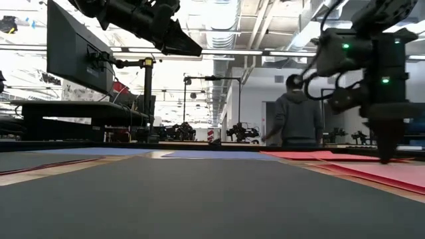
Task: Organize paper
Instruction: Adjust the stacked colored papers
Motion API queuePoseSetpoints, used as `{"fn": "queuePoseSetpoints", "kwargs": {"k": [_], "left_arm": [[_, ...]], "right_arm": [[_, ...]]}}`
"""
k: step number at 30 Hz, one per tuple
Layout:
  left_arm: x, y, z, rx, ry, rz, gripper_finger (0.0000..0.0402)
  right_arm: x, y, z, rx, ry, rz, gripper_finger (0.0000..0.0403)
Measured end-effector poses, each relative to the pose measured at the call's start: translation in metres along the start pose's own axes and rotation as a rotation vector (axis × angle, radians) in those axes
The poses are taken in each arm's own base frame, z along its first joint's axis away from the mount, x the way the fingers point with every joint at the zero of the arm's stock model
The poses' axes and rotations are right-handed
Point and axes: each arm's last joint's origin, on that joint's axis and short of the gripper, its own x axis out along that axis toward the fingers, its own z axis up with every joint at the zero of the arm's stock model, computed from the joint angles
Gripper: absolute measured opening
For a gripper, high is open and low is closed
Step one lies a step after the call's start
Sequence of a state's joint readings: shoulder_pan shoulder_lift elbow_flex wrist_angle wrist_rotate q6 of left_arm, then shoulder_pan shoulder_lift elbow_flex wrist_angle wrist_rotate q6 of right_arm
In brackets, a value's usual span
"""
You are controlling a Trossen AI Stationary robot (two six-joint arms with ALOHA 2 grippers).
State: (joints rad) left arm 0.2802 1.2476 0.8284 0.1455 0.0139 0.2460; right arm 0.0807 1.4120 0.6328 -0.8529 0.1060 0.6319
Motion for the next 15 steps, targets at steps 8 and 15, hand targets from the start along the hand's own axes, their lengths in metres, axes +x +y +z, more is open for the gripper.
{"fn": "queuePoseSetpoints", "kwargs": {"k": [8,15], "left_arm": [[0.0,0.0,0.0,-0.008,-0.001,0.0,0.0161],[0.0,0.0,0.0,-0.008,-0.002,0.001,0.0161]], "right_arm": [[0.001,-0.013,0.003,0.084,-0.003,-0.098,0.0],[0.003,-0.022,0.014,0.092,-0.042,-0.091,0.0]]}}
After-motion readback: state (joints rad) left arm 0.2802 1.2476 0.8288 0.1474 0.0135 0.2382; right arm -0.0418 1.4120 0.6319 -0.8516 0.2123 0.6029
